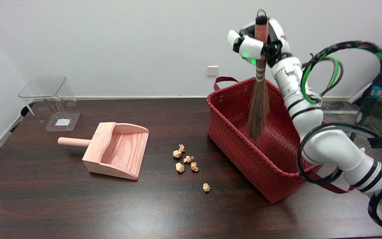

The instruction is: Pick up the broom.

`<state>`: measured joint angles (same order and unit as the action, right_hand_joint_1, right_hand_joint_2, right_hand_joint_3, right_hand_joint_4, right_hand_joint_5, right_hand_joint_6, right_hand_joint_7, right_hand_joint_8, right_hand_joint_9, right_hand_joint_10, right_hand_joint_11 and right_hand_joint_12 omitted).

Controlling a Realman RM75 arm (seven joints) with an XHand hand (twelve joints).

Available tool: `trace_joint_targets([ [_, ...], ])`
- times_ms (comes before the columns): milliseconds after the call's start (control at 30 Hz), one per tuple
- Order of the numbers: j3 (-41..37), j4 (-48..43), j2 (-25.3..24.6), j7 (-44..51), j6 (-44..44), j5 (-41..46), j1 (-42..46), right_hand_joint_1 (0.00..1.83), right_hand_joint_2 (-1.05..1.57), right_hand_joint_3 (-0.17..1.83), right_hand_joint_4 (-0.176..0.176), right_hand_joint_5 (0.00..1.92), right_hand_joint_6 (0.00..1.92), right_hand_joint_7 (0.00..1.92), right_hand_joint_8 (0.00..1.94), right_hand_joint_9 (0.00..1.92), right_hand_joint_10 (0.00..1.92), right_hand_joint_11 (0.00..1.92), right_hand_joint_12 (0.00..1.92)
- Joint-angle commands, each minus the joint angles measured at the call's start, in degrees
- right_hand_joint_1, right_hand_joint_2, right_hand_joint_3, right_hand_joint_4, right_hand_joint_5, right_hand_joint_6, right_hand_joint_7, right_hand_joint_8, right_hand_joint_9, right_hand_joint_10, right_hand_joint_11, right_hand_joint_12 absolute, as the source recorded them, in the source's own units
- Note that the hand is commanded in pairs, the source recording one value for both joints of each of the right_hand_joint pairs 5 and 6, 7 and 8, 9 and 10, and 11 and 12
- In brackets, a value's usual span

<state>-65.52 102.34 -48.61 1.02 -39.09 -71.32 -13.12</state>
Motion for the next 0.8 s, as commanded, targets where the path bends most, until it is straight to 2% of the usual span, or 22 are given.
trace_joint_targets([
  [33, -7.07, 0.40, 4.80, 1.60, 19.66, 3.19, -9.42, 1.23, 0.89, 0.95, 0.000, 1.92, 1.92, 1.92, 1.92, 1.92, 1.92, 1.92, 1.92],
  [167, -4.60, 2.27, 9.25, 1.52, 20.48, 3.30, -11.86, 1.24, 0.89, 0.95, 0.000, 1.92, 1.92, 1.92, 1.92, 1.92, 1.92, 1.92, 1.92],
  [267, -4.00, 4.15, 10.56, 1.29, 21.00, 4.68, -12.24, 1.24, 0.89, 0.95, 0.000, 1.92, 1.92, 1.92, 1.92, 1.92, 1.92, 1.92, 1.92],
  [567, -3.51, 5.18, 10.54, -3.56, 30.44, 10.83, -14.53, 1.24, 0.90, 0.95, 0.000, 1.92, 1.92, 1.92, 1.92, 1.92, 1.92, 1.92, 1.92],
  [800, 6.63, 5.08, 9.43, -6.39, 28.85, 13.42, -20.28, 1.24, 0.92, 0.93, 0.000, 1.92, 1.92, 1.92, 1.92, 1.92, 1.92, 1.92, 1.92],
])
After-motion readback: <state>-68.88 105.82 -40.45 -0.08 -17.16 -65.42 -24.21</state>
